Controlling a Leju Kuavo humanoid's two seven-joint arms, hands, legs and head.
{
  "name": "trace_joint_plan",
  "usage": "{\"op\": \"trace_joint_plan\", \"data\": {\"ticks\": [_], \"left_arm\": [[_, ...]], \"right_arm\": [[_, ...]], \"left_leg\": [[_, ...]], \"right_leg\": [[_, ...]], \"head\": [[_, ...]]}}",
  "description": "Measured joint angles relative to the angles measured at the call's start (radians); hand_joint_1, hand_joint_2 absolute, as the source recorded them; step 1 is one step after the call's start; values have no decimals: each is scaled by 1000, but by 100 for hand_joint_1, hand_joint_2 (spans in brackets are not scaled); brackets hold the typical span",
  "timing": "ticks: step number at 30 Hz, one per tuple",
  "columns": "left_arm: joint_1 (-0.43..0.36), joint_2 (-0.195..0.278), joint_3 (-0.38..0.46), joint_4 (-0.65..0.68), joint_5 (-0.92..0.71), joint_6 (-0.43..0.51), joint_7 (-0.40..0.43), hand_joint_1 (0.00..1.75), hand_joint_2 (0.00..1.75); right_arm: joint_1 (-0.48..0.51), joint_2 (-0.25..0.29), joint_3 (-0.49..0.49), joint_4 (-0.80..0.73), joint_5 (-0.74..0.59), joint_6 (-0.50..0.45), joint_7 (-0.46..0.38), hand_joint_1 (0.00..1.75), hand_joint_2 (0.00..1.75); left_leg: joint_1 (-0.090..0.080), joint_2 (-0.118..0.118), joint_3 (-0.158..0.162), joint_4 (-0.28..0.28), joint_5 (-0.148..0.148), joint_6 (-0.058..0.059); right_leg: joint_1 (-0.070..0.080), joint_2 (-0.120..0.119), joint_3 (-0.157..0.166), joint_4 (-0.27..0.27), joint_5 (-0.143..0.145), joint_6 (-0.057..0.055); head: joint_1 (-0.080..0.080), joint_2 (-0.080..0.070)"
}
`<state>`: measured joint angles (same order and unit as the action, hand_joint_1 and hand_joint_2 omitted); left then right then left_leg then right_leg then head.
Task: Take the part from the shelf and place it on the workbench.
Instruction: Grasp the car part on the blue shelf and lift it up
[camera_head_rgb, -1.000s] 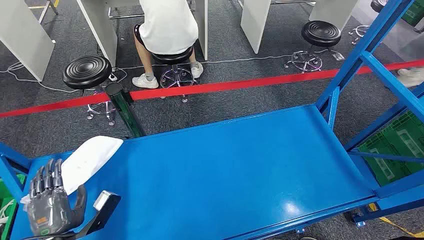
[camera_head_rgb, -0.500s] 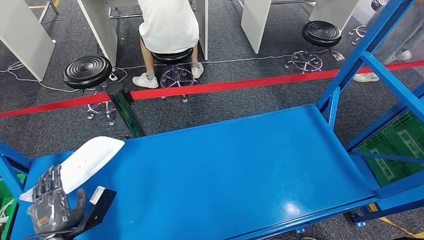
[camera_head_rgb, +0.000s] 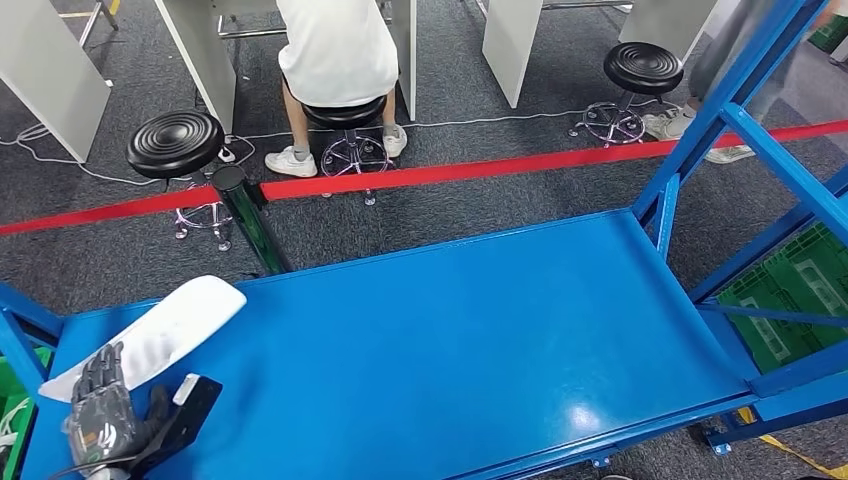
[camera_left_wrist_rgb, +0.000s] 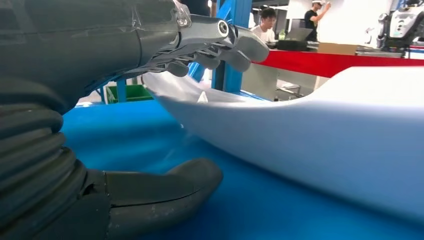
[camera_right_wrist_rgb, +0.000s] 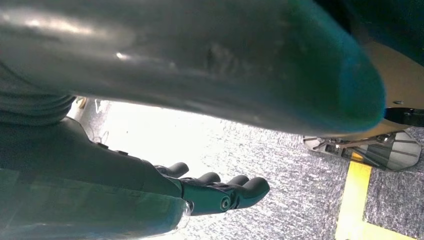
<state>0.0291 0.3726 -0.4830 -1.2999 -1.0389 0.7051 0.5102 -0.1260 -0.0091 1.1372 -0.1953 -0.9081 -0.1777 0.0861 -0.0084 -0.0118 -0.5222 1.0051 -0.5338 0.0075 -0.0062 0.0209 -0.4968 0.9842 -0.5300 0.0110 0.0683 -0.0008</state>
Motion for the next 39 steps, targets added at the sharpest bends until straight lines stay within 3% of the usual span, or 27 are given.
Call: {"op": "trace_joint_plan", "data": {"ticks": [22, 23, 24, 27, 28, 29, 39], "left_arm": [[-71, 2, 10, 146, -11, 3, -30, 0, 175], [-75, 3, 10, 152, -11, 1, -28, 7, 175], [-78, 4, 9, 156, -10, -2, -25, 23, 175], [-93, 12, 0, 169, 2, -20, -11, 141, 175], [-99, 15, -5, 172, 10, -30, -7, 168, 175], [-105, 18, -11, 175, 20, -40, -6, 175, 175], [-167, 35, -98, 214, 86, -89, -19, 175, 175]], "right_arm": [[0, -1, 0, 0, 11, 9, 1, 0, 0], [0, -1, 0, 0, 11, 10, 1, 0, 0], [0, -1, 0, 0, 12, 10, 1, 0, 0], [0, -1, 0, 0, 14, 12, 1, 0, 0], [0, -1, 0, 0, 15, 12, 1, 0, 0], [0, -1, 0, 0, 16, 12, 1, 0, 0], [-2, -4, 1, 0, 22, 17, 1, 0, 0]], "left_leg": [[0, 9, 9, -1, 0, 0], [0, 9, 9, -1, 0, 0], [0, 9, 10, -1, 0, 0], [0, 9, 11, -1, 0, 0], [0, 9, 11, -1, 0, 0], [0, 9, 12, -1, 0, 0], [-3, 10, 25, -4, -2, 2]], "right_leg": [[0, 1, 11, 1, 0, 0], [0, 1, 11, 1, 0, 0], [0, 1, 11, 1, 0, 0], [0, 1, 12, 1, 0, 0], [0, 1, 13, 1, 0, 0], [0, 1, 13, 1, 0, 0], [-2, -1, 24, 0, -5, 0]], "head": [[0, 0], [0, 0], [0, 0], [0, 0], [0, 0], [0, 0], [0, 0]]}}
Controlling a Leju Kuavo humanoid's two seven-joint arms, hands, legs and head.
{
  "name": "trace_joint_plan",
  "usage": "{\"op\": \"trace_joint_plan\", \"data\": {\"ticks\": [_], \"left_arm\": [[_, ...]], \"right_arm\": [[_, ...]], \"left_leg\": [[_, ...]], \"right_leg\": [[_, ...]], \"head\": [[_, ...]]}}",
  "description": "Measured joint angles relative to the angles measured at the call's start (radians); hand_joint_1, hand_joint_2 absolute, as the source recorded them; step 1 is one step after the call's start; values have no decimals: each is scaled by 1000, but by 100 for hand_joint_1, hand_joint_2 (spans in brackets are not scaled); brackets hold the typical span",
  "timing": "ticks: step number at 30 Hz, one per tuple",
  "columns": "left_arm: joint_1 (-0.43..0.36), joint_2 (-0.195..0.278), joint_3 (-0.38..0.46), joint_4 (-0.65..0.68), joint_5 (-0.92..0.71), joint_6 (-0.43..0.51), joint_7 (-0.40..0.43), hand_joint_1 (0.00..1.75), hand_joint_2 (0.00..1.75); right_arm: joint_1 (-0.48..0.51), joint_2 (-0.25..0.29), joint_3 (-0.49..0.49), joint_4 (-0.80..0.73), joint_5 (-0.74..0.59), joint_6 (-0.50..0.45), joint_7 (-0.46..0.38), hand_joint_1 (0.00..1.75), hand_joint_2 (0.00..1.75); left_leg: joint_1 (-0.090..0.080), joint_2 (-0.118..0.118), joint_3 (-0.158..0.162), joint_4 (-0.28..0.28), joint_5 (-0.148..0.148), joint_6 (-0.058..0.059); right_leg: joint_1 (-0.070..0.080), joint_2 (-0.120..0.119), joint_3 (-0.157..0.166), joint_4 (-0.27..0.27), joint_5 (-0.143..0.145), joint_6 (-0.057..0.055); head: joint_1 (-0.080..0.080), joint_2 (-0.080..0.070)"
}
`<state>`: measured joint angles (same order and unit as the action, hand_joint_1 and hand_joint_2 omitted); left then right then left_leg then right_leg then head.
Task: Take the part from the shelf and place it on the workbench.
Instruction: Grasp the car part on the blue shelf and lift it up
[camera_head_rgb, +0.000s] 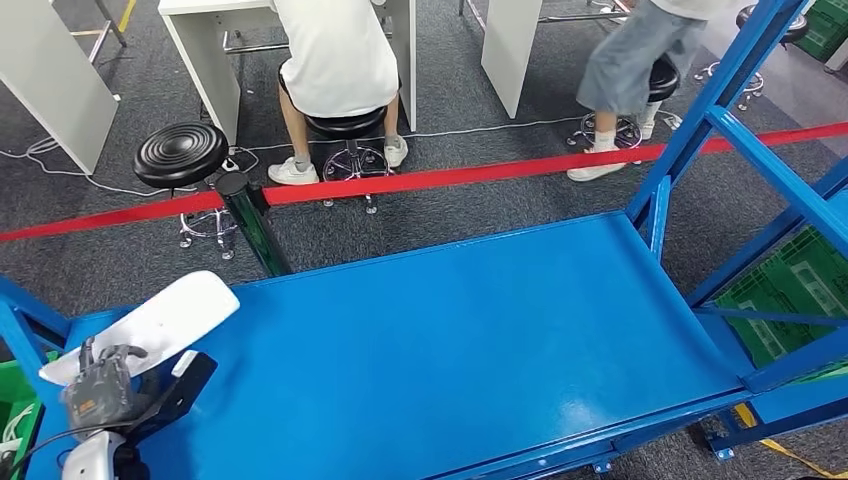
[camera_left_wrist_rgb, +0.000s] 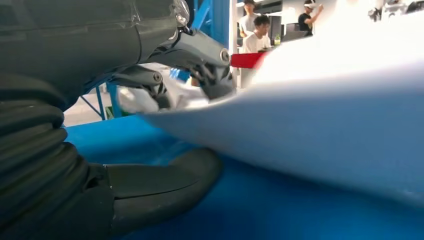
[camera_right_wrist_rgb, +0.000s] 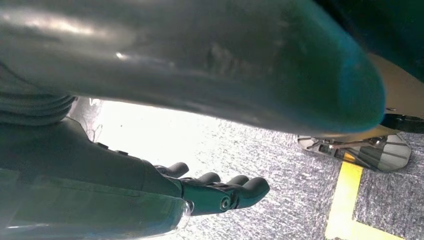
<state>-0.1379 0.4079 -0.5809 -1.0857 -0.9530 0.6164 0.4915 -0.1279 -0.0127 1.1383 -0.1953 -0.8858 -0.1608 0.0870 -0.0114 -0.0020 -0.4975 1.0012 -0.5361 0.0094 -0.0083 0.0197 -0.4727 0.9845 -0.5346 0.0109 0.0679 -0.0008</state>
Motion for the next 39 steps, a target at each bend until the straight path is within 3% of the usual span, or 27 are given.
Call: {"op": "trace_joint_plan", "data": {"ticks": [11, 16, 21, 23, 26, 28, 31, 35, 37, 39], "left_arm": [[-58, 19, -51, 18, 82, -39, 9, 175, 175], [-50, 22, -57, 38, 50, 63, 0, 175, 175], [-41, 21, -51, 38, 17, 74, -11, 175, 175], [-12, 16, -22, 26, -56, 82, -51, 175, 175], [90, -42, 137, -32, -206, 92, -208, 175, 175], [142, -102, 263, -68, -269, 93, -385, 175, 175], [169, -207, 445, -103, -302, 92, -679, 175, 175], [151, -346, 713, -141, -282, 92, -1026, 175, 175], [134, -407, 838, -157, -271, 92, -1120, 175, 175], [126, -461, 941, -170, -264, 92, -1156, 175, 175]], "right_arm": [[-28, -2, 0, -4, -2, 1, 0, 0, 0], [-33, -1, 0, -9, -8, -4, -1, 0, 0], [-33, -1, 0, -9, -10, -5, -1, 0, 0], [-32, -1, 0, -10, -12, -6, -2, 0, 0], [-15, -1, 0, -11, -15, -10, -4, 0, 0], [-4, -1, 0, -11, -16, -12, -6, 0, 0], [4, -1, 0, -11, -16, -16, -9, 0, 0], [8, -1, 0, -11, -17, -22, -11, 0, 0], [9, -1, 0, -11, -17, -23, -11, 0, 0], [9, -1, 0, -11, -17, -24, -11, 0, 0]], "left_leg": [[-3, 4, 16, -8, -2, 2], [-2, 7, 14, -9, -1, 0], [-2, 9, 13, -10, 0, -1], [-1, 12, 14, -10, -1, -2], [-1, 13, 13, -10, -4, -5], [-1, 10, 13, -10, -5, -6], [0, 3, 9, -10, -4, -6], [0, 1, 2, -10, -2, -4], [0, 1, 1, -10, -2, -4], [0, 0, -1, -10, -2, -4]], "right_leg": [[-2, 0, 11, 0, -4, -1], [-1, 3, 9, 0, -1, -5], [-1, 4, 9, 0, -1, -5], [-1, 8, 8, 0, -1, -6], [-1, 14, 6, -1, -2, -6], [-1, 15, 4, -1, -3, -5], [0, 13, 0, -3, -2, -5], [0, 12, -5, -4, 1, -3], [0, 12, -6, -5, 1, -3], [0, 11, -7, -6, 1, -3]], "head": [[-3, 0], [-4, 0], [-3, 0], [-5, 0], [-6, 0], [-6, 0], [-5, 0], [-4, 0], [-5, 0], [-5, 0]]}}
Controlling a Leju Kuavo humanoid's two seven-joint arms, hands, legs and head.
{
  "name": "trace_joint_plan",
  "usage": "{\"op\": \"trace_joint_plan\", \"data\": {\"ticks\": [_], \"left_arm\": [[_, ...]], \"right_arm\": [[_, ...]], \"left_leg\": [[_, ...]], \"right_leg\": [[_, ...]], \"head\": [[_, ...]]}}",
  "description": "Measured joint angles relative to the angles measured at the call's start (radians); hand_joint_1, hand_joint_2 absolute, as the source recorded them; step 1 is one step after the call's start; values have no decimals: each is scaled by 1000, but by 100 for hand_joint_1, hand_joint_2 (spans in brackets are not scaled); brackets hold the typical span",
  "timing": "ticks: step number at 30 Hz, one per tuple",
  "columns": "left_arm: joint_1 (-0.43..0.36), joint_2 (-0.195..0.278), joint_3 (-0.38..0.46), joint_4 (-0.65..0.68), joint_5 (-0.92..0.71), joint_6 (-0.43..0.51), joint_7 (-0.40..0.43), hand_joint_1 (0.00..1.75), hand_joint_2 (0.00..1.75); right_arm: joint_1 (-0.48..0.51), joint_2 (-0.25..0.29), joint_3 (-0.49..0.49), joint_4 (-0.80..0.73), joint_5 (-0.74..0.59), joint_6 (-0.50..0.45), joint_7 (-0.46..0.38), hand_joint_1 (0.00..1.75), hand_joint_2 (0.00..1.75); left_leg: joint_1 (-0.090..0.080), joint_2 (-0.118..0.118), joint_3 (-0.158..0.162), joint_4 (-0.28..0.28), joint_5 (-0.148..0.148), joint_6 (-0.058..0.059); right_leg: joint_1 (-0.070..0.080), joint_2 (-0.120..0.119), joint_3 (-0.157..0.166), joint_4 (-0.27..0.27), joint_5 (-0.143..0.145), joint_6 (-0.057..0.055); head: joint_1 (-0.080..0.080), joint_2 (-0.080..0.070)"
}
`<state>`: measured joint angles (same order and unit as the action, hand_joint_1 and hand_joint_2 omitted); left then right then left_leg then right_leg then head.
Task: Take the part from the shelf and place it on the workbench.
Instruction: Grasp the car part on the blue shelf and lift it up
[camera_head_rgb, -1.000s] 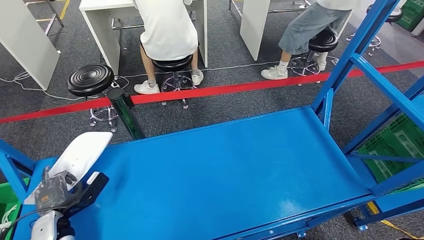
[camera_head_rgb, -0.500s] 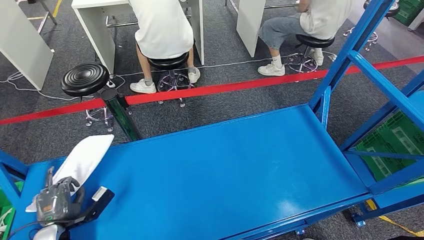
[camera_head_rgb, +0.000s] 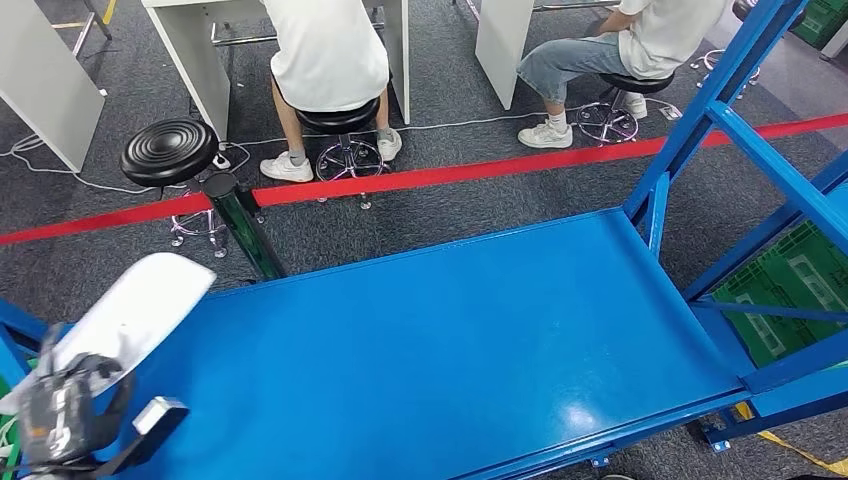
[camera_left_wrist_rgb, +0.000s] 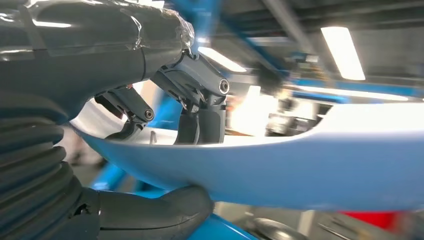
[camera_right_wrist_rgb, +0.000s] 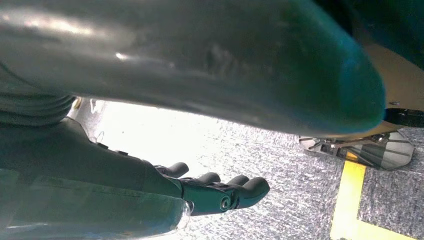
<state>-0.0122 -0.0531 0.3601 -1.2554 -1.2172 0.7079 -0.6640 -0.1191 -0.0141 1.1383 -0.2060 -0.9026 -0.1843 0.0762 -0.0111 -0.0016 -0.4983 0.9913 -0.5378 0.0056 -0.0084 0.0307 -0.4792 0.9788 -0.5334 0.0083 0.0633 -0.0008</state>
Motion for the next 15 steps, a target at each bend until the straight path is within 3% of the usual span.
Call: {"op": "trace_joint_plan", "data": {"ticks": [6, 15], "left_arm": [[-13, -131, 232, -55, 67, -1, -26, 175, 175], [-10, -224, 355, -176, 196, -2, -29, 175, 175]], "right_arm": [[-1, 0, 0, 0, 0, -2, -1, 0, 0], [-3, 0, 0, 0, -5, -4, -3, 0, 0]], "left_leg": [[0, -4, -4, 0, 0, 0], [0, -6, -5, 0, 0, 1]], "right_leg": [[0, -4, -2, -2, 0, 0], [0, -6, -2, -3, 0, 0]], "head": [[0, 0], [0, 0]]}}
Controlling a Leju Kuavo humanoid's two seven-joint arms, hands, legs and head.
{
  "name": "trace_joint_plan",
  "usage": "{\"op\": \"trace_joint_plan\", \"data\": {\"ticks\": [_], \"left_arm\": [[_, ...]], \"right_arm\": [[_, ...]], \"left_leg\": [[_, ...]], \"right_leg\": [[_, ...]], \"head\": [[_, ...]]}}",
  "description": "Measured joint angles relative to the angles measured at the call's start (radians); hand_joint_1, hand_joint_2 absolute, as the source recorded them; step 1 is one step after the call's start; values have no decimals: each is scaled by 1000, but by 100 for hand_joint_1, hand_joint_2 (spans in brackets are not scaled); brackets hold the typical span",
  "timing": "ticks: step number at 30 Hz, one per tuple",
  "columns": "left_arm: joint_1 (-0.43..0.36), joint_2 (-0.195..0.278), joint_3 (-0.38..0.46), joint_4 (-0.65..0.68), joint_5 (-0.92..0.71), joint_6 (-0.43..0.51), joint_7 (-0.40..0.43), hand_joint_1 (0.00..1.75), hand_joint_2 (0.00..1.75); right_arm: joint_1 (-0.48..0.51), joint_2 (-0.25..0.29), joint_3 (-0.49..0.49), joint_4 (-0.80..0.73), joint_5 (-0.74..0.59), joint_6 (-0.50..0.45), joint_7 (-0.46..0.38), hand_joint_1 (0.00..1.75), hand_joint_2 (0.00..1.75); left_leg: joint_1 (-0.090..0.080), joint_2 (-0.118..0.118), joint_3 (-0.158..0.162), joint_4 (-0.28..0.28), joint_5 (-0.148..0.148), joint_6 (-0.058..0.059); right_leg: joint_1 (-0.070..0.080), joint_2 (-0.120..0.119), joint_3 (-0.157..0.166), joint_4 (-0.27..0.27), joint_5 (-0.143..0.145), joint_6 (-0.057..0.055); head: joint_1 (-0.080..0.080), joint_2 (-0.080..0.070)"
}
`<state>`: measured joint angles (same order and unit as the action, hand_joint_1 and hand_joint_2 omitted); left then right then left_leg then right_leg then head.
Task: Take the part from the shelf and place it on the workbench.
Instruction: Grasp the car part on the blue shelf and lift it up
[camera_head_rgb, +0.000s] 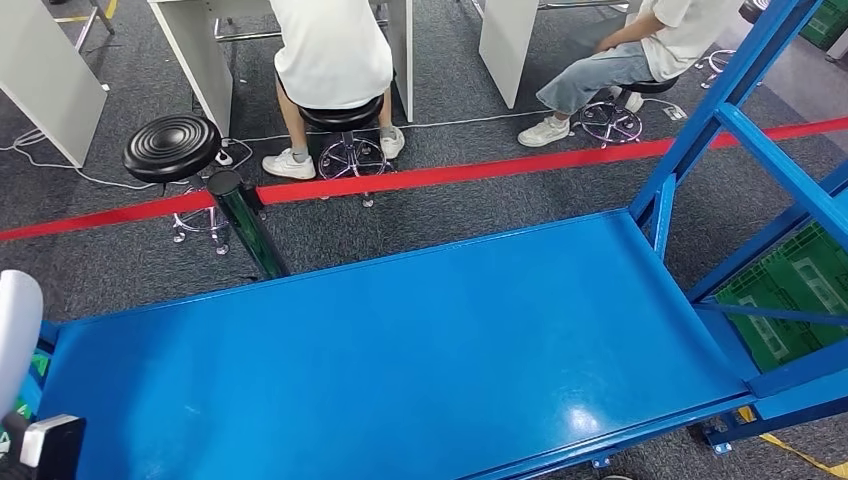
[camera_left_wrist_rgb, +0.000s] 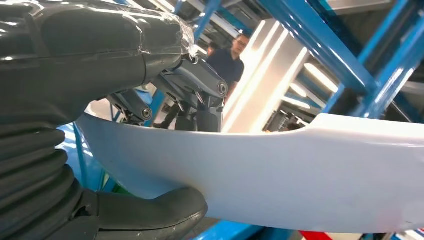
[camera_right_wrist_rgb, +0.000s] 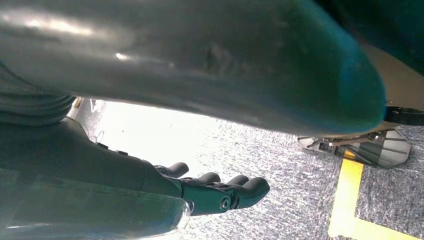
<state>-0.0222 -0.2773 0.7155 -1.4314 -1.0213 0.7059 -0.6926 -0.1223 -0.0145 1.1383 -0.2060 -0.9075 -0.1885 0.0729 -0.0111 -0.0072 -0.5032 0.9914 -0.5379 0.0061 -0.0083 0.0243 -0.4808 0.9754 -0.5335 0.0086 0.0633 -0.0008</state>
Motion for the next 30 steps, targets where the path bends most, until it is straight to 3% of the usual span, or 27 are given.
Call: {"op": "trace_joint_plan", "data": {"ticks": [21, 30], "left_arm": [[28, -26, 27, -118, 21, -1, -7, 175, 175], [127, -29, -131, -247, -31, -1, -12, 175, 175]], "right_arm": [[-1, 0, 0, 0, -1, -3, -2, 0, 0], [-3, 0, 0, 0, 9, -1, -7, 0, 0]], "left_leg": [[0, -3, 0, 0, 0, 0], [0, -11, 0, 0, 0, 0]], "right_leg": [[0, 0, 0, 0, 0, 0], [0, -1, 0, -1, 0, 0]], "head": [[0, 0], [0, 0]]}}
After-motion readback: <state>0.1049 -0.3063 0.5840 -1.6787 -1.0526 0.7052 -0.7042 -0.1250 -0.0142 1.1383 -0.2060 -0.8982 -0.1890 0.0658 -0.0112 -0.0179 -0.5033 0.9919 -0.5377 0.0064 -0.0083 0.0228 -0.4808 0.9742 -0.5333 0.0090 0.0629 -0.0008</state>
